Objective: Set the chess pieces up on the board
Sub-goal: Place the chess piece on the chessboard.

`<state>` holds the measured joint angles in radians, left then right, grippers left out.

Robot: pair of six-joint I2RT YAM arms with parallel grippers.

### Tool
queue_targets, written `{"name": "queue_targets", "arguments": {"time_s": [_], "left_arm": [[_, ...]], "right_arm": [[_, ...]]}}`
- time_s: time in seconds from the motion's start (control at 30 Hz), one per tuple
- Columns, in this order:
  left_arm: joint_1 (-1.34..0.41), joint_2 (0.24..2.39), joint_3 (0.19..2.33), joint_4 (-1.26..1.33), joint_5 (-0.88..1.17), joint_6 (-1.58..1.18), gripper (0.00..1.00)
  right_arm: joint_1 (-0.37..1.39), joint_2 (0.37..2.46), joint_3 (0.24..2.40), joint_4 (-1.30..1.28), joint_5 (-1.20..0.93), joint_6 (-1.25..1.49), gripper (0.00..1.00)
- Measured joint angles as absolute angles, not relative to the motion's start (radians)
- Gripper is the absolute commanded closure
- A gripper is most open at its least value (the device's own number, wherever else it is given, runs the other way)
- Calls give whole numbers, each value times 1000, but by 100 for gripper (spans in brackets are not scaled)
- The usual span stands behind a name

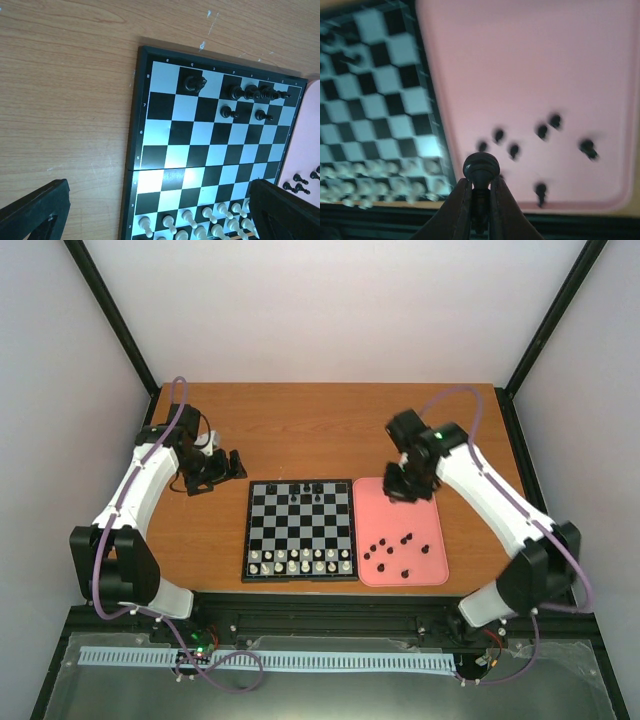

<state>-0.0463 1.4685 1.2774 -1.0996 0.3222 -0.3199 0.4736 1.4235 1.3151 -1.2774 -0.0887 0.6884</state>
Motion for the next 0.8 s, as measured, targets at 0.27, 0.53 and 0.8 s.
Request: {"name": "queue_targets", "arguments": {"time_s": [0.27,0.53,0.8], "left_arm": [[-46,1443,1277,-1100,297,-320,0],[-46,1429,1272,-1102,266,-321,0],[-46,1428,1267,-1110,262,-321,0]], "right_arm": [[586,1888,1899,-1283,-114,580,97],[661,2280,2374,-1259,-228,456,97],[722,2451,2472,-1261,-290,398,97]]}}
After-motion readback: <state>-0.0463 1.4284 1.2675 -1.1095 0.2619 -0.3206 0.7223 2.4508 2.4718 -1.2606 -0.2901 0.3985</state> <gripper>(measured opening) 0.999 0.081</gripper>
